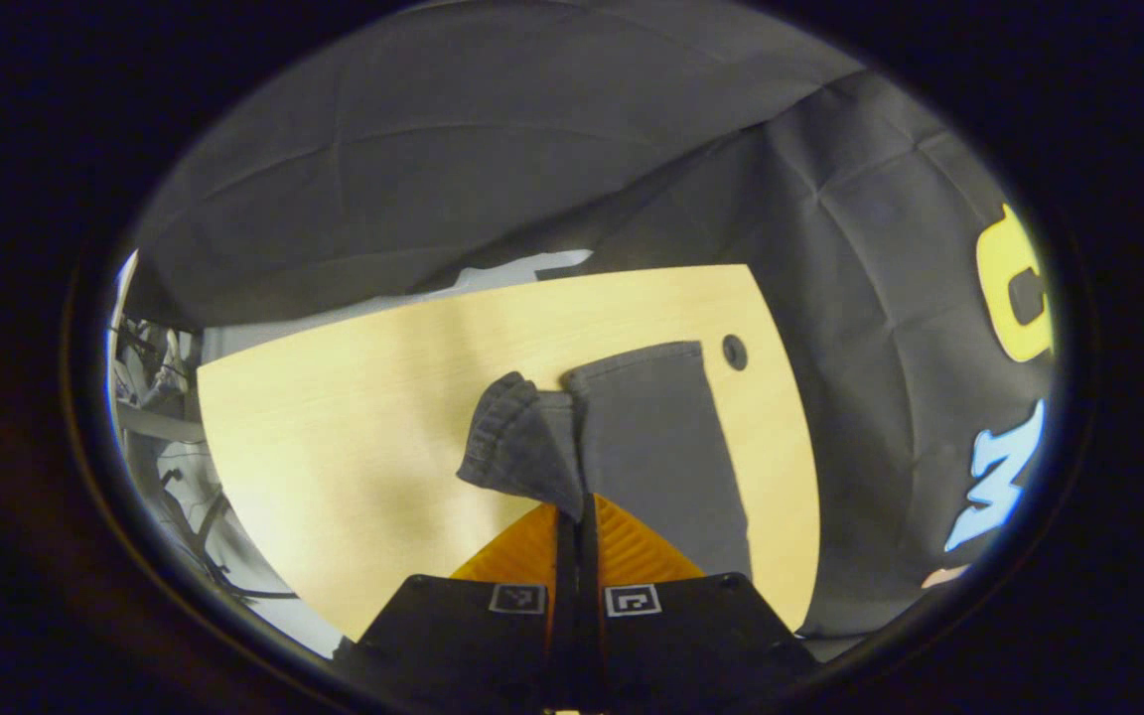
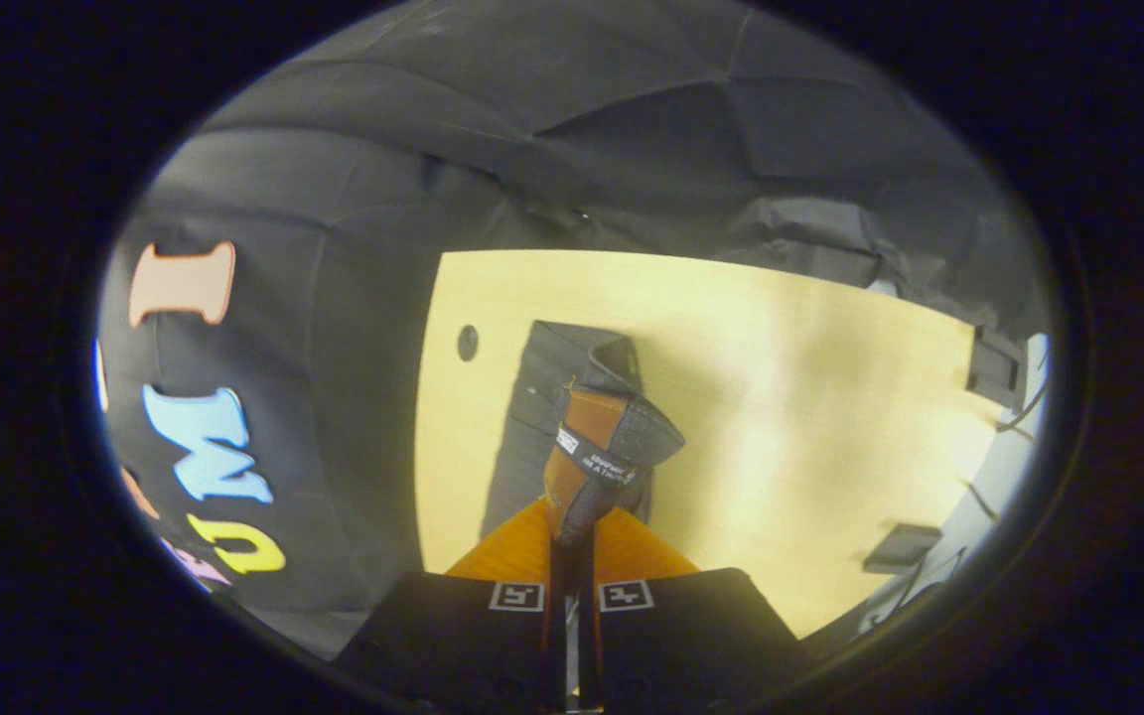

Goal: Grasp the waist and the cuffs of the jeans and fold them to make the two legs overlap; first hold the waist and fold one-third of the jeans toward the cuffs, then hold the cuffs and fold the remaining one-third in the same direction to finish folding.

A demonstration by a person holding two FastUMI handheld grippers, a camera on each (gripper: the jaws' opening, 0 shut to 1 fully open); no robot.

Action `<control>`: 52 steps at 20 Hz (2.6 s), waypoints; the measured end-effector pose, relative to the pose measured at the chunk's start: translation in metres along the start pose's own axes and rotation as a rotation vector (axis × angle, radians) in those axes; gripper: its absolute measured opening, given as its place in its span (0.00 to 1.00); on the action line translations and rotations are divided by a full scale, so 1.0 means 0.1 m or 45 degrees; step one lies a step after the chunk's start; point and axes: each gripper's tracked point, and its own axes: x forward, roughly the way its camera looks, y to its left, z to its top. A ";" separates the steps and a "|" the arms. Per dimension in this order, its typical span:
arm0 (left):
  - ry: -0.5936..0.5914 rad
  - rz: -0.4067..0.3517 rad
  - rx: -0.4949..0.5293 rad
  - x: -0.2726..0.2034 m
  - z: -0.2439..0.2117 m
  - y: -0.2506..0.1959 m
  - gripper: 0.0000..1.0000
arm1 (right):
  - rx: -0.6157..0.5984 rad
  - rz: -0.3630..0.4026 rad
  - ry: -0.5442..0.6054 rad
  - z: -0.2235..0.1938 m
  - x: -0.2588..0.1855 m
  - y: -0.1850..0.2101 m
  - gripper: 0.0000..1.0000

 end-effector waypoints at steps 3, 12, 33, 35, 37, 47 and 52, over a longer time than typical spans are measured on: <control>0.030 -0.015 0.033 0.29 0.17 -0.50 0.10 | 0.055 0.024 -0.018 0.15 0.32 0.28 0.05; 0.138 0.186 0.140 1.69 0.10 -0.75 0.07 | 0.156 -0.131 -0.089 0.36 1.53 0.20 0.05; -0.033 0.207 0.421 1.56 0.58 -0.92 0.98 | -0.055 -0.416 -0.210 0.70 1.24 -0.70 0.96; -0.025 0.224 0.400 1.57 0.57 -0.89 0.98 | -0.035 -0.410 -0.248 0.76 1.35 -0.70 0.90; -0.022 0.236 0.383 1.57 0.56 -0.86 0.98 | 0.013 -0.392 -0.198 0.73 1.35 -0.67 0.75; 0.031 0.209 0.367 1.58 0.51 -0.84 0.94 | -0.026 0.080 -0.283 0.54 0.78 0.27 0.07; 0.080 0.145 0.382 1.56 0.45 -0.84 0.98 | -0.362 0.227 -0.291 -0.28 0.53 1.15 0.08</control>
